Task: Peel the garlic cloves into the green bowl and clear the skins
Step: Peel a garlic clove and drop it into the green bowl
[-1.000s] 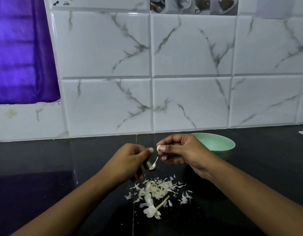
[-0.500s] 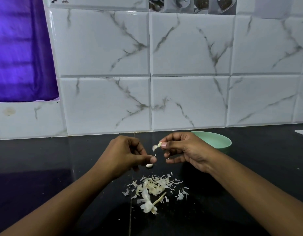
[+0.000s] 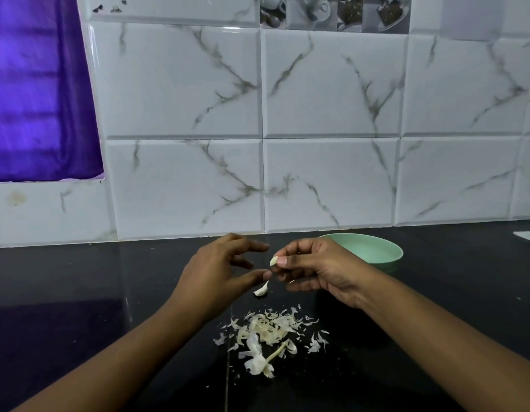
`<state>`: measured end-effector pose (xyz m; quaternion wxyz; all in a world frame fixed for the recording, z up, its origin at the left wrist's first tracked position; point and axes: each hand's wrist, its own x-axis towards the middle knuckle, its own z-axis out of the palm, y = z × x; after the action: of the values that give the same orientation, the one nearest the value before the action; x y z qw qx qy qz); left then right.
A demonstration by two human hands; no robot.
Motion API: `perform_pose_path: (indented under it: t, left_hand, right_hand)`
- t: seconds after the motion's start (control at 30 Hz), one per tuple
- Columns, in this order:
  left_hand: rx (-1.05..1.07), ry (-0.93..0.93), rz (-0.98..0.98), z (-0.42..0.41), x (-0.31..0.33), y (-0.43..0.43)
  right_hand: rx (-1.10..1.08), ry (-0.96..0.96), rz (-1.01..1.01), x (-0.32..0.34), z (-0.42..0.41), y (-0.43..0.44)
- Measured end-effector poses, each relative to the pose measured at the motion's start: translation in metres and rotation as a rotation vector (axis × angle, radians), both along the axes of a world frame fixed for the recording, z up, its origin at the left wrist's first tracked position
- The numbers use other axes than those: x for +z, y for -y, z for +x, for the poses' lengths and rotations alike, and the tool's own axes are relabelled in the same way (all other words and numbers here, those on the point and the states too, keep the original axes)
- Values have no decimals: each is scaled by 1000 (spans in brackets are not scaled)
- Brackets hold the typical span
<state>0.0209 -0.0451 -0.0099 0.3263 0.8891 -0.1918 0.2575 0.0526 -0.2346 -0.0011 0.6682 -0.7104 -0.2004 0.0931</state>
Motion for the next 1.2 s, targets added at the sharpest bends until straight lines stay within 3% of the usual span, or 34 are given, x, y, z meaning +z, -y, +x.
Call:
perform_pose_path:
  t: [0.3,0.4,0.5,0.63,0.87,1.0,1.2]
  left_hand:
    - [-7,79,-96,0,-1,6]
    - [-63,-127,-327,4,-1,5]
    - [-152,-407,-624,5,-1,5]
    - [-192,-574,-771,6,1,4]
    - [-227,-618,-773,2,1,8]
    - [-233,-602,-724,1,-1,11]
    - [-221,-578,-686,0,1,12]
  right_hand:
    - [-16,-6,64,-1,-3,-7]
    - [2,4,68,6,-2,1]
    - [26,84,-85,14,-4,9]
    - [-43,214,-130,14,-6,7]
    - [-265,504,-204,7,-4,-1]
    - [-116,539,-265,-2,-5,-8]
    - [-130,482,-190,-6,-1,-10]
